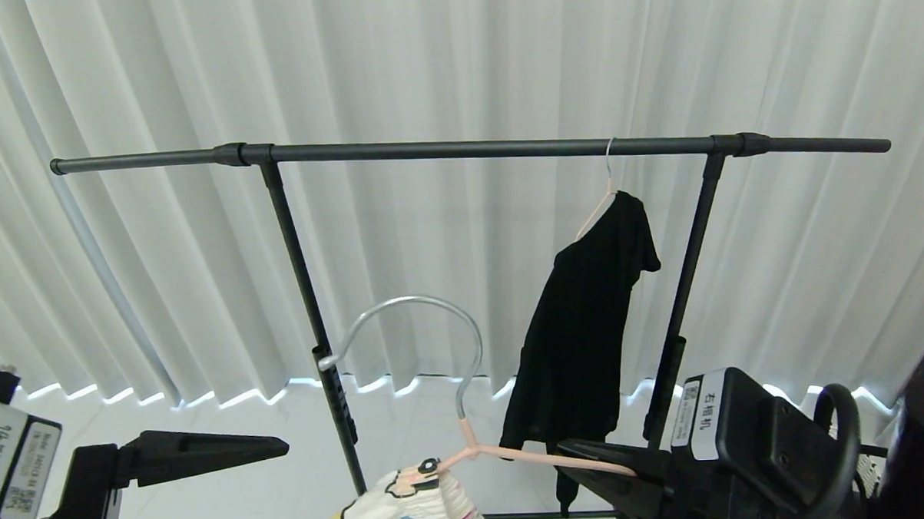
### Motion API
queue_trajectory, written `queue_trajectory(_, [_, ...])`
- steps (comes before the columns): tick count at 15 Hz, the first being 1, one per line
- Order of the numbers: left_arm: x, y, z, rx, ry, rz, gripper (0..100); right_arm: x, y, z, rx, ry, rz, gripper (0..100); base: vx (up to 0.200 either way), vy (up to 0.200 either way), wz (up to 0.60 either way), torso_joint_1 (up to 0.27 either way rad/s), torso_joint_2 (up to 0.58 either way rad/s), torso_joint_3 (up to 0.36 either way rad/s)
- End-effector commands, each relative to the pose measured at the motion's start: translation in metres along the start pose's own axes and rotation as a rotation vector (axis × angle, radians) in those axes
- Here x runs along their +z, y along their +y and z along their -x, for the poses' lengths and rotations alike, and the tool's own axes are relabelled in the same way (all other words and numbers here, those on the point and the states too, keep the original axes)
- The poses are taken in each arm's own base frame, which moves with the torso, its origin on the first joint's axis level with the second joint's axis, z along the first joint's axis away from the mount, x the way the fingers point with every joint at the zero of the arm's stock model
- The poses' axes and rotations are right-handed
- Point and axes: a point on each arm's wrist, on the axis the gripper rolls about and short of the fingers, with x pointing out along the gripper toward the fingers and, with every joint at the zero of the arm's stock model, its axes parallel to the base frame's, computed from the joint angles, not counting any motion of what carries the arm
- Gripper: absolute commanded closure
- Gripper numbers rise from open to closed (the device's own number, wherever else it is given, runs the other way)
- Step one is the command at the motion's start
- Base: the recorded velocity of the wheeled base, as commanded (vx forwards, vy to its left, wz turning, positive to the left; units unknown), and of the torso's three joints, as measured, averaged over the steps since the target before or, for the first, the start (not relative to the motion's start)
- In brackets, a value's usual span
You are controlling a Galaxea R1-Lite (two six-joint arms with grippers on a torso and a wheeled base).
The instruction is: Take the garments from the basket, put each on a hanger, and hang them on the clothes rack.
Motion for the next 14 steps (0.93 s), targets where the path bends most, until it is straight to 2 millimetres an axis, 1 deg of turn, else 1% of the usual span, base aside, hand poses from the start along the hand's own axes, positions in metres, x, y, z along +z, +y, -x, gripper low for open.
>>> queue_trajectory(1, [-0.001, 0.002, -0.006, -0.018, 0.021, 0.009, 0, 0.002, 0.004, -0.011, 0.014, 0.004, 0.005, 100, 0.000, 0.000, 0.00, 0.000, 0.00, 0.000])
queue_trajectory(7, [-0.002, 0.002, -0.008, -0.025, 0.030, 0.016, 0, 0.012, 0.010, -0.019, 0.031, -0.024, 0.008, 100, 0.000, 0.000, 0.00, 0.000, 0.00, 0.000])
queue_trajectory(8, [-0.003, 0.002, -0.009, -0.026, 0.033, 0.018, 100, 0.013, 0.010, -0.019, 0.031, -0.025, 0.008, 100, 0.000, 0.000, 0.00, 0.000, 0.00, 0.000])
queue_trajectory(14, [-0.004, 0.002, -0.009, -0.027, 0.037, 0.023, 100, 0.012, 0.011, -0.019, 0.033, -0.021, 0.023, 100, 0.000, 0.000, 0.00, 0.000, 0.00, 0.000])
